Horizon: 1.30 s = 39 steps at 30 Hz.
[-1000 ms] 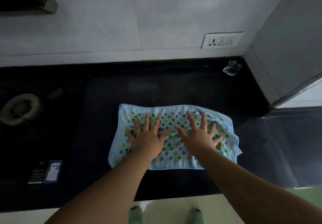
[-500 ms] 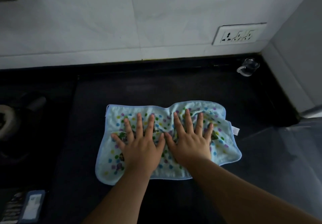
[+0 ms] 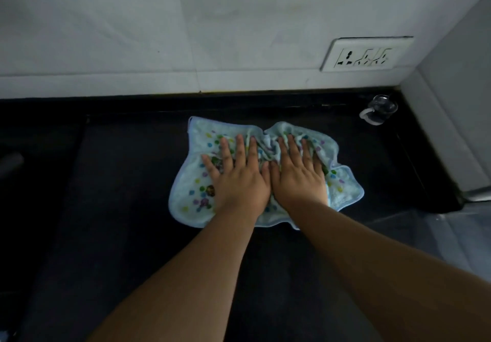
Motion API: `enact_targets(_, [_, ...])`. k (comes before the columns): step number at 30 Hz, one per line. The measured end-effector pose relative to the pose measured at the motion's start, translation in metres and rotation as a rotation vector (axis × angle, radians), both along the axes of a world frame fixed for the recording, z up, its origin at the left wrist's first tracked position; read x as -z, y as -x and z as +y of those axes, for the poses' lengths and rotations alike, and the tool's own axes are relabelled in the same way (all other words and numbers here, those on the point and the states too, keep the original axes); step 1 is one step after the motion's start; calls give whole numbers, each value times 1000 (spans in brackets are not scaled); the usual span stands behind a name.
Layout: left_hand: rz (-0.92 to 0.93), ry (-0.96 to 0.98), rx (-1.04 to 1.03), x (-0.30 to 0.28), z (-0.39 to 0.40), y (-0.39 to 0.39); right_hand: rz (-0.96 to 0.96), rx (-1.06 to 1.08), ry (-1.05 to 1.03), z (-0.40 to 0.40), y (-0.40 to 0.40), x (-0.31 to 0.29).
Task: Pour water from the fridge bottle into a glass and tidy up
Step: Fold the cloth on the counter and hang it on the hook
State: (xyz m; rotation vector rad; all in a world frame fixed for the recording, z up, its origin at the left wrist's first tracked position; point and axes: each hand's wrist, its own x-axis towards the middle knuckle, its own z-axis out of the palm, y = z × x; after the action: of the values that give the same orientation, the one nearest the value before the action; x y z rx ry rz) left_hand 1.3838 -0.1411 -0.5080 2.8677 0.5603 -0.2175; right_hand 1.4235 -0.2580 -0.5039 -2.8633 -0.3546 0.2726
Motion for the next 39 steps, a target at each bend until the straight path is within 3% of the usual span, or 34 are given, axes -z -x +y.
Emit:
enact_targets(7, [-50, 57, 205, -4, -61, -23, -48, 221, 80, -62, -7, 3])
enact_targets(15, [-86, 76, 304, 1, -28, -28, -37, 264, 112, -38, -8, 7])
enact_targets(20, [-35, -32, 163, 1, 48, -3, -19, 119, 39, 41, 8, 4])
enact_targets(27, [32, -77, -133, -2, 144, 92, 2, -184, -76, 136, 69, 1])
enact_targets(33, [-38, -50, -201, 3, 114, 170, 47, -334, -94, 123, 132, -4])
enact_targets(39, [-63, -90, -165, 9, 49, 188, 55, -291, -67, 57, 158, -9])
